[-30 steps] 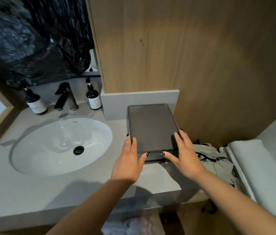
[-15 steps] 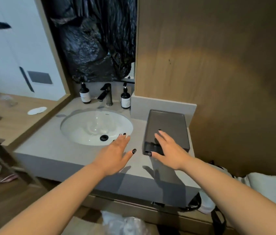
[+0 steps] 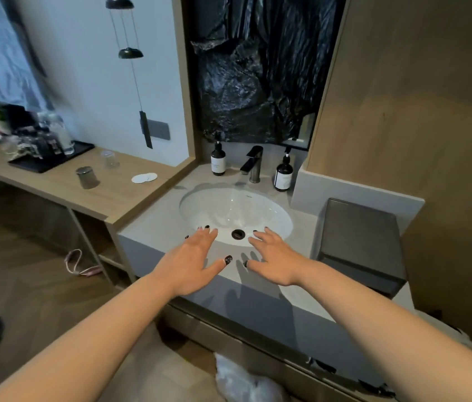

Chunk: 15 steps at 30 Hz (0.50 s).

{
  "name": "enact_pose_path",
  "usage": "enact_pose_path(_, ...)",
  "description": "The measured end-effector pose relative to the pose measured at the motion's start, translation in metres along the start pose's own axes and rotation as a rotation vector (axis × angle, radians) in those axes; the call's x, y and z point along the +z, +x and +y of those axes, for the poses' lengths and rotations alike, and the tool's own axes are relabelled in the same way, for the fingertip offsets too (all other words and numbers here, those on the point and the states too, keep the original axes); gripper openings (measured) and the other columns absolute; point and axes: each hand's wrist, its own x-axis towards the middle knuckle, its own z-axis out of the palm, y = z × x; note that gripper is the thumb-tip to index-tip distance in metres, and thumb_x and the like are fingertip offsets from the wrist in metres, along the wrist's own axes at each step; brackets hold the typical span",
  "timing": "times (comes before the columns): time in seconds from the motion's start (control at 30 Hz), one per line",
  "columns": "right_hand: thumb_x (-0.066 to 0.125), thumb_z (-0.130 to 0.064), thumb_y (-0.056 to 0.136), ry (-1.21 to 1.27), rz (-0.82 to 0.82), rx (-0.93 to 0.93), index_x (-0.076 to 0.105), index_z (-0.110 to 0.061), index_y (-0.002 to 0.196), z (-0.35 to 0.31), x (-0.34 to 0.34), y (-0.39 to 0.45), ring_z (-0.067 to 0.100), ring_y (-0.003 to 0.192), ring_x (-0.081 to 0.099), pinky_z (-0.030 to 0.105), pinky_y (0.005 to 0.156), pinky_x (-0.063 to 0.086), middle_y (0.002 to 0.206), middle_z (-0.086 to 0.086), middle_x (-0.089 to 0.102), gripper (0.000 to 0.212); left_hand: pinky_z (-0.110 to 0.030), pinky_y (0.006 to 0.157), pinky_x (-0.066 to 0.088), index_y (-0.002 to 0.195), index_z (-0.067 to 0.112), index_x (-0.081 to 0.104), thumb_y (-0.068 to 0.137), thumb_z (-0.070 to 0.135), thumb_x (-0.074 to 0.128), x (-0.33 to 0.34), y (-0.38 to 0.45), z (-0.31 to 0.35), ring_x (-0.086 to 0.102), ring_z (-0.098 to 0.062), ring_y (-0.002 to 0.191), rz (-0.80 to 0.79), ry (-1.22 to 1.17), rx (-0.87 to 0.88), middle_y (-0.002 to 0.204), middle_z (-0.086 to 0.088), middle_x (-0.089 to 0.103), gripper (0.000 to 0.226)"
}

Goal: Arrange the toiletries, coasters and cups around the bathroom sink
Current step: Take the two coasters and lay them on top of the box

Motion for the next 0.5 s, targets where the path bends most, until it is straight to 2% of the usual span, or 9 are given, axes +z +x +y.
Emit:
enact_pose_path(0.23,0.038,-0.058,0.093,0.031,-0.04,0.06,0.022,-0.013,0.152,-0.074,0.0,0.079,0.025,0.149,-0.004,0.041,0.121,0.008,0.162,0.006,0.009,0.076,-0.034,0.119,0.015,0.154,0.025,0.006,0.092,0.064,0.033,-0.024,0.009,-0.1,0.007,-0.013,0.149,-0.015,-0.004,-0.044,0.162,0.0,0.008,0.078)
enact_pose_path(0.37,0.039,-0.056,0.094,0.063,-0.056,0.065,0.03,-0.01,0.148,-0.125,-0.002,0.123,0.026,0.148,0.007,0.04,0.118,0.013,0.158,0.009,0.022,0.071,-0.035,0.119,0.016,0.154,0.025,0.006,0.092,0.064,0.035,-0.044,0.022,-0.165,0.007,-0.013,0.149,-0.027,0.009,-0.053,0.162,0.002,0.007,0.079)
enact_pose_path(0.5,0.041,-0.053,0.095,0.116,-0.039,0.072,0.029,-0.01,0.148,-0.169,-0.001,0.166,0.024,0.147,0.011,0.037,0.116,0.015,0.157,0.009,0.023,0.07,-0.04,0.12,0.018,0.154,0.025,0.007,0.091,0.065,0.035,-0.063,0.029,-0.226,0.005,-0.014,0.149,-0.043,0.01,-0.075,0.162,0.003,0.008,0.079)
